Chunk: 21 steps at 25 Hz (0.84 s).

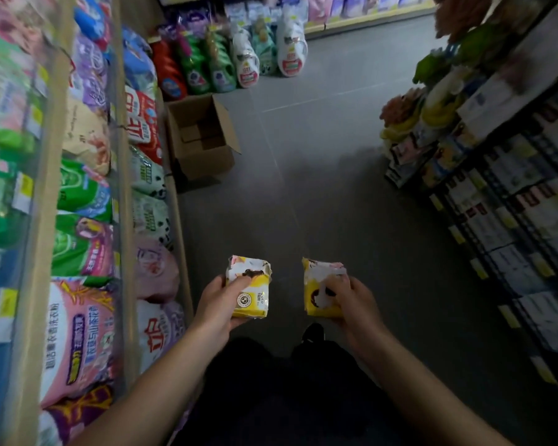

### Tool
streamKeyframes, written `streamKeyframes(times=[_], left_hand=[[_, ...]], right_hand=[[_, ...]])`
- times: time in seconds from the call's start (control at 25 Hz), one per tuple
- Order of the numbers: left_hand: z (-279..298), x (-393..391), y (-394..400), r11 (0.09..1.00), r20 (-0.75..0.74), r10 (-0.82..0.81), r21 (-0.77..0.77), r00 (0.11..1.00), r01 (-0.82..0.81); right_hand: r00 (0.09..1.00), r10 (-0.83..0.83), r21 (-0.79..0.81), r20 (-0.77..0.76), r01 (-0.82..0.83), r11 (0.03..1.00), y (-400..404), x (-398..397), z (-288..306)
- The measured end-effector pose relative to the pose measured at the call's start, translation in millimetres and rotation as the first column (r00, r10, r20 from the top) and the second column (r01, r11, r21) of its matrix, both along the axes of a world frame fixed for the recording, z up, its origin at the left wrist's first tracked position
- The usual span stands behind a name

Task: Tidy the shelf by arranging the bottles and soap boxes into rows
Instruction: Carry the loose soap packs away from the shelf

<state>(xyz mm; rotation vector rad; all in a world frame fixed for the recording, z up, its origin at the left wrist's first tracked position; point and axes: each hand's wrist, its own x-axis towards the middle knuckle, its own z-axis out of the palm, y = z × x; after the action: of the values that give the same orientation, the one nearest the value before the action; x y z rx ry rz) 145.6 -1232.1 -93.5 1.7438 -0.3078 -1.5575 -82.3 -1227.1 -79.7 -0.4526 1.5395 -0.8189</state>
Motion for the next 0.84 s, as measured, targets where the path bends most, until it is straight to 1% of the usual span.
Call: streamKeyframes(times=[0.08,0.2,0.28,0.4,0.48,0.6,0.76,0.84], left_hand=[[-4,-5,-25,1.0,0.012,0.025,-0.01,1.0,-0.024],[-14,-8,-69,0.994,0.002,0.11,0.005,0.994,-0.11],[-29,-9,-104,0.987,0.023,0.16,0.027,0.987,-0.161],[-45,-1,-173,0.984,-0.01,0.175,0.037,0.984,-0.175],[-52,9,-235,0.993,-0.005,0.11,0.049,0.994,-0.11],[-46,22,-333,0.998,0.03,-0.037,0.056,0.999,0.035],[-28,37,-462,0.968,0.092,-0.246,0.067,0.965,0.24],[-25,39,-522,0.955,0.108,-0.296,0.053,0.949,0.292]], right_hand=[[1.0,0.027,0.024,-0.013,-0.027,0.999,-37,-7,0],[0.995,0.097,0.064,-0.004,-0.097,0.993,-101,-12,-7],[0.987,0.15,0.092,-0.053,-0.145,0.985,-148,-11,-14],[0.986,0.151,0.103,-0.069,-0.143,0.984,-222,-6,-24],[0.982,0.142,0.111,-0.123,-0.128,0.985,-277,0,-29],[0.958,0.16,0.118,-0.236,-0.135,0.984,-352,7,-28],[0.962,0.109,0.125,-0.249,-0.08,0.989,-438,8,-25],[0.968,0.076,0.129,-0.238,-0.046,0.991,-484,3,-30]])
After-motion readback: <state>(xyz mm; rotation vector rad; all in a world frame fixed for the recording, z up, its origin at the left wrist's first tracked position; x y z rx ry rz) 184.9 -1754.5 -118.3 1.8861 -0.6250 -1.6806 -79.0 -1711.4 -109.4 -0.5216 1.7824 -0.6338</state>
